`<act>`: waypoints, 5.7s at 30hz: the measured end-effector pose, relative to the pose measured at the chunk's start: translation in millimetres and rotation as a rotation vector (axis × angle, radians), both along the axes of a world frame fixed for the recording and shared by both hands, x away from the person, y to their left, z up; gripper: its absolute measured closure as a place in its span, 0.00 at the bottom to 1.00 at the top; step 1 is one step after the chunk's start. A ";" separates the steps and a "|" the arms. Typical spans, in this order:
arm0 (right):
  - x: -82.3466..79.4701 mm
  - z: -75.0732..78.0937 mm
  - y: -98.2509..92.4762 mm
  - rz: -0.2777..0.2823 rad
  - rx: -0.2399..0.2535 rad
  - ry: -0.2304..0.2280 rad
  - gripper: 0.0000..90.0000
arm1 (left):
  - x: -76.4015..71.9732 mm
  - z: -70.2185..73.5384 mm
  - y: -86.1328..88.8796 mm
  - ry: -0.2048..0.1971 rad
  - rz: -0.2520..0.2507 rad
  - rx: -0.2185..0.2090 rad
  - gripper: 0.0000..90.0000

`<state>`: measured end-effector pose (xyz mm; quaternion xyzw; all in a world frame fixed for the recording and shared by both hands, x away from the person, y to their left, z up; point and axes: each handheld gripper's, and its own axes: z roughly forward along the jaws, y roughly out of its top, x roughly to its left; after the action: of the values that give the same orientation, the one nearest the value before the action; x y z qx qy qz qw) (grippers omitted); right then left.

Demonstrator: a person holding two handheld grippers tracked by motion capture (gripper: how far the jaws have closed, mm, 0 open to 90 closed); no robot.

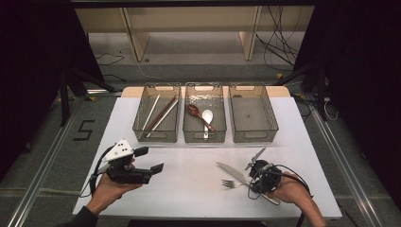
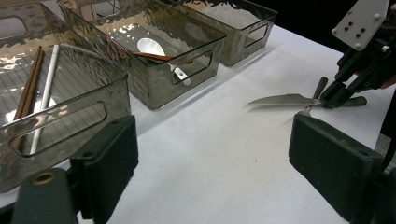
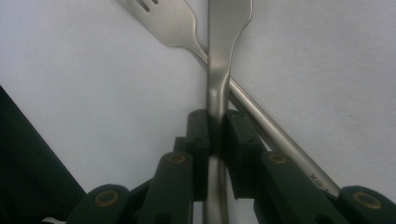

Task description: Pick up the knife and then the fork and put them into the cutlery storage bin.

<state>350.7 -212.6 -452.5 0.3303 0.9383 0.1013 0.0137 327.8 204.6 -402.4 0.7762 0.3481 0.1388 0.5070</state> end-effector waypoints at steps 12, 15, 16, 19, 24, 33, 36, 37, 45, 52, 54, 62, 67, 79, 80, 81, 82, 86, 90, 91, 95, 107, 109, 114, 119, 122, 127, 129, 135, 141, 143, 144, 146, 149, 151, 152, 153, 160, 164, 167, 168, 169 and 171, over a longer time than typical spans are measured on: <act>4.2 7.9 -12.2 -0.064 0.127 -0.012 0.90 | -0.2 0.0 0.1 0.000 0.001 0.001 0.17; 6.0 7.9 -15.6 -0.083 0.150 -0.018 0.90 | -0.1 0.0 0.1 0.000 0.001 0.000 0.17; 5.9 8.8 -16.2 -0.090 0.157 -0.017 0.90 | -0.1 0.0 0.1 0.000 0.001 0.000 0.17; 6.2 11.3 -17.5 -0.096 0.191 -0.022 0.90 | 0.1 -0.1 0.2 0.001 0.002 0.001 0.17; 6.7 14.0 -17.2 -0.100 0.206 -0.042 0.90 | -0.1 -0.2 0.0 -0.001 0.000 0.007 0.17; 8.2 21.6 -21.5 -0.138 0.267 -0.081 0.90 | -0.2 0.1 0.3 -0.002 0.003 0.007 0.17; 9.2 28.1 -22.9 -0.158 0.305 -0.100 0.90 | -0.1 0.7 1.3 -0.004 0.010 0.001 0.17; 10.0 30.5 -24.0 -0.167 0.317 -0.110 0.90 | 0.1 0.6 1.5 -0.004 0.010 0.001 0.17; 21.1 51.9 -38.2 -0.228 0.387 -0.176 0.90 | 0.1 -0.1 1.5 -0.004 0.014 0.003 0.17; 32.9 61.4 -45.7 -0.265 0.402 -0.211 0.90 | 0.1 -0.2 1.8 -0.006 0.016 -0.003 0.17; 35.2 63.8 -46.9 -0.271 0.409 -0.221 0.90 | 0.0 -0.4 1.3 -0.005 0.015 -0.002 0.17; 51.6 76.6 -48.8 -0.308 0.430 -0.262 0.90 | 0.0 -0.4 1.6 -0.005 0.018 -0.006 0.17; 65.0 83.7 -48.7 -0.334 0.431 -0.277 0.90 | 0.0 -0.4 1.7 -0.003 0.021 -0.013 0.17; 90.4 97.3 -45.5 -0.374 0.428 -0.306 0.90 | 0.2 -0.3 2.0 -0.004 0.020 -0.015 0.17; 92.2 97.9 -45.2 -0.375 0.429 -0.305 0.90 | 0.2 -0.3 1.9 -0.005 0.020 -0.015 0.17; 94.0 98.6 -44.8 -0.382 0.429 -0.307 0.90 | 0.2 -0.3 1.9 -0.004 0.020 -0.015 0.17; 96.0 99.3 -44.6 -0.383 0.430 -0.308 0.90 | 0.1 -0.3 1.9 -0.004 0.021 -0.014 0.17; 103.7 101.7 -44.3 -0.400 0.436 -0.313 0.90 | 0.1 -0.2 2.0 -0.006 0.019 -0.014 0.17; 110.0 102.7 -43.0 -0.406 0.433 -0.317 0.90 | 0.1 0.0 2.5 -0.005 0.018 -0.012 0.17; 111.2 103.2 -42.4 -0.412 0.434 -0.315 0.90 | 0.0 -0.1 2.4 -0.007 0.018 -0.013 0.17; 117.4 106.4 -41.3 -0.415 0.437 -0.316 0.90 | 0.1 -0.3 1.8 -0.006 0.019 -0.015 0.17; 140.7 113.7 -36.5 -0.449 0.425 -0.314 0.90 | -0.1 0.3 2.3 -0.006 0.016 -0.015 0.17; 143.9 114.8 -35.7 -0.457 0.425 -0.321 0.90 | -0.1 0.3 2.4 -0.007 0.016 -0.015 0.17; 151.3 117.5 -34.3 -0.475 0.425 -0.324 0.90 | -0.1 0.2 2.3 -0.007 0.016 -0.015 0.17; 161.0 113.7 -34.6 -0.504 0.408 -0.315 0.90 | -0.2 0.5 2.6 -0.007 0.015 -0.014 0.17; 165.4 111.5 -34.8 -0.518 0.403 -0.313 0.90 | 0.0 0.7 3.1 -0.007 0.016 -0.017 0.17; 172.0 108.7 -34.2 -0.539 0.396 -0.305 0.90 | -0.2 0.8 2.9 -0.008 0.014 -0.017 0.17; 174.6 106.9 -33.6 -0.545 0.391 -0.304 0.90 | -0.3 1.0 2.9 -0.008 0.015 -0.019 0.17; 182.9 99.6 -32.7 -0.573 0.381 -0.290 0.90 | 0.0 1.0 3.7 -0.008 0.015 -0.022 0.17; 187.7 94.4 -33.3 -0.601 0.380 -0.282 0.90 | 0.1 0.8 3.4 -0.007 0.017 -0.028 0.17; 188.9 92.8 -34.0 -0.613 0.383 -0.284 0.90 | 0.0 0.9 3.4 -0.007 0.017 -0.027 0.17; 189.4 92.0 -34.2 -0.622 0.388 -0.285 0.90 | 0.0 1.0 3.4 -0.007 0.017 -0.028 0.17; 190.5 90.7 -33.6 -0.625 0.385 -0.277 0.90 | 0.0 1.2 3.4 -0.008 0.016 -0.027 0.17; 192.0 88.7 -32.2 -0.631 0.389 -0.278 0.90 | -0.1 1.2 3.4 -0.008 0.016 -0.027 0.17; 192.6 86.8 -30.8 -0.631 0.385 -0.272 0.90 | -0.1 1.4 3.8 -0.008 0.014 -0.025 0.17; 192.9 85.5 -30.1 -0.632 0.381 -0.271 0.90 | -0.2 1.4 3.8 -0.009 0.015 -0.025 0.17; 193.3 84.2 -29.8 -0.636 0.381 -0.268 0.90 | -0.3 1.4 3.7 -0.009 0.016 -0.027 0.17; 195.8 77.5 -26.0 -0.655 0.368 -0.259 0.89 | -0.4 1.6 3.7 -0.011 0.017 -0.027 0.17; 196.8 72.4 -21.8 -0.650 0.313 -0.261 0.85 | -1.0 2.2 3.8 -0.018 0.021 -0.028 0.17; 194.9 74.4 -21.2 -0.647 0.353 -0.259 0.83 | -0.6 2.1 4.6 -0.017 0.023 -0.030 0.17; 194.1 76.5 -20.2 -0.640 0.342 -0.266 0.81 | -0.6 1.9 4.6 -0.015 0.023 -0.029 0.17; 193.3 78.7 -20.2 -0.635 0.349 -0.270 0.78 | -0.7 2.0 4.5 -0.015 0.022 -0.029 0.17; 191.2 83.1 -21.6 -0.635 0.370 -0.283 0.76 | -1.1 2.2 4.1 -0.018 0.020 -0.030 0.17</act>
<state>541.9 -234.2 -369.4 0.5836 0.7442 0.3041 0.1141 326.8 208.6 -400.2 0.7637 0.3536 0.1457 0.5201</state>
